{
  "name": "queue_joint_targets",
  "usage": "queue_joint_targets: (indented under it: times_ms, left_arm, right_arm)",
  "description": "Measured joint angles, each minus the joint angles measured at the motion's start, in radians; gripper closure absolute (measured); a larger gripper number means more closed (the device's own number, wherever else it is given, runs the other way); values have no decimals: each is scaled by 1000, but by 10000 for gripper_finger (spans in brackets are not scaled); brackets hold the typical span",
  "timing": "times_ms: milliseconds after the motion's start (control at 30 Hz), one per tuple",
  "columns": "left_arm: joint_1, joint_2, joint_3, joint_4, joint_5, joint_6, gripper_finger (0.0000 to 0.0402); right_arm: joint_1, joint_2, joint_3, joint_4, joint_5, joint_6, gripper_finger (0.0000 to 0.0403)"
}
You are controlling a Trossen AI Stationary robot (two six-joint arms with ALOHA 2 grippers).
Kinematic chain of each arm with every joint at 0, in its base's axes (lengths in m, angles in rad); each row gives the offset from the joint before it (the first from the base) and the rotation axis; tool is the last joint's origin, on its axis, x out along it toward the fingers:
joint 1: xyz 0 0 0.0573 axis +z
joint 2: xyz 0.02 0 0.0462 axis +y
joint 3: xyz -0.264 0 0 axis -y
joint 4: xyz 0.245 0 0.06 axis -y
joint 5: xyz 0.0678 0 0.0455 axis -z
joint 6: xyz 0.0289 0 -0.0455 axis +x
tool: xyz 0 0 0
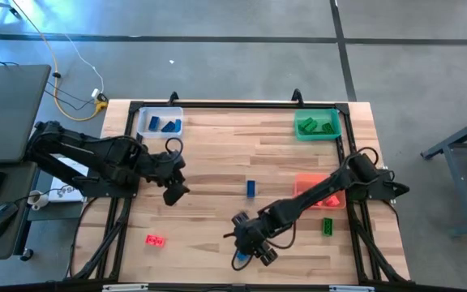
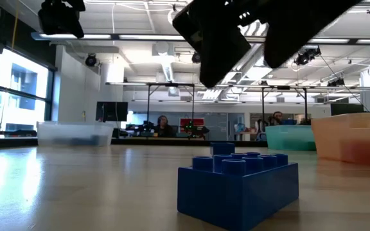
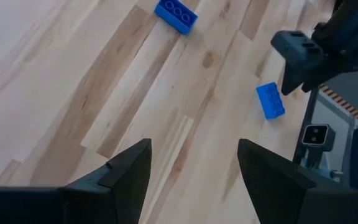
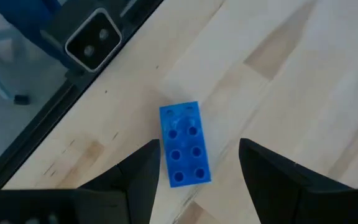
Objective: Sort & place blocks by color
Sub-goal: Put the blue game piece into the transparent bin
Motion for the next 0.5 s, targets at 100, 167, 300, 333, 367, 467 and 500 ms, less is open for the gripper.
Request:
queue_joint_targets:
  times_ms: [100, 167, 300, 333, 367, 467, 500]
  left_arm:
    - [-14, 0, 0, 0, -17, -9, 177]
    - [-19, 0, 0, 0, -19, -15, 177]
    - [-23, 0, 0, 0, -21, -15, 177]
    - [-23, 0, 0, 0, -23, -15, 177]
    - [-23, 0, 0, 0, -27, -15, 177]
    - [-22, 0, 0, 0, -42, -16, 177]
    - [-22, 0, 0, 0, -42, -16, 177]
  right_arm:
    - [12, 20, 0, 2, 6, -3, 196]
    - [17, 34, 0, 2, 23, -6, 196]
    - [20, 55, 0, 2, 20, 2, 196]
    - [20, 62, 0, 1, 21, 1, 196]
    - [19, 68, 0, 1, 23, 0, 196]
    - [19, 81, 0, 2, 35, 2, 196]
    - [19, 84, 0, 2, 35, 2, 196]
